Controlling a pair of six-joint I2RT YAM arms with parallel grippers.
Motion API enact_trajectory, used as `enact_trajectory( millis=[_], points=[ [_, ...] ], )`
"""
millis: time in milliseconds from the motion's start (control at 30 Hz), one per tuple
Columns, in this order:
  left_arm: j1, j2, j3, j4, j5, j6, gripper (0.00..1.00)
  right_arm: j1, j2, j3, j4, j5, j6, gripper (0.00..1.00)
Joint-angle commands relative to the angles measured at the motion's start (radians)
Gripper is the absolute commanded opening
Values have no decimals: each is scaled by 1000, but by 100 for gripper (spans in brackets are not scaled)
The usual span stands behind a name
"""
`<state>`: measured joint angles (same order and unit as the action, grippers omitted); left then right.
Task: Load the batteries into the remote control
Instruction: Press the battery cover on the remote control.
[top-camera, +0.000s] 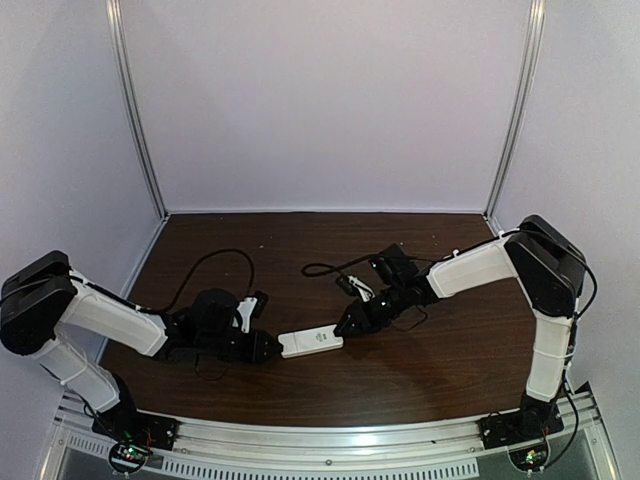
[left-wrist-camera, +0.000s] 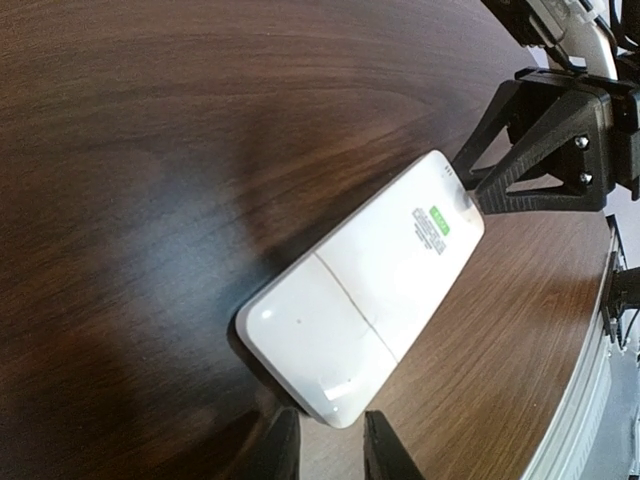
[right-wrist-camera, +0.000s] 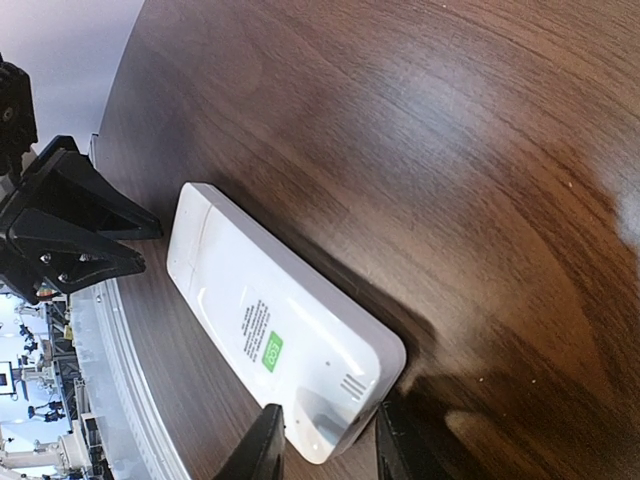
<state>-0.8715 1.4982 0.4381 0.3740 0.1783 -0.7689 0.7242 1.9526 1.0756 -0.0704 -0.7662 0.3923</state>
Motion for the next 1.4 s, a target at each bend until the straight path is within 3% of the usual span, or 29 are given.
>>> enact_trajectory(
  millis=[0,333,867,1167,1233,1367],
  points=[
    [5,37,35,40,6,8,23,3,20,-5,24,-12,3,32],
    [5,87,63,43,-5,15,19,4,31,-8,38,-18,6,29],
    [5,181,93,119,84,24,10,32,60,1,59,-42,20,16],
    [-9,196,94,130,114,33,9,41,68,14,67,-43,39,14],
    [-9,178,84,129,109,30,11,39,61,15,60,-37,34,16],
    [25,97,65,78,68,39,25,0,11,-12,41,-3,33,28]
  ],
)
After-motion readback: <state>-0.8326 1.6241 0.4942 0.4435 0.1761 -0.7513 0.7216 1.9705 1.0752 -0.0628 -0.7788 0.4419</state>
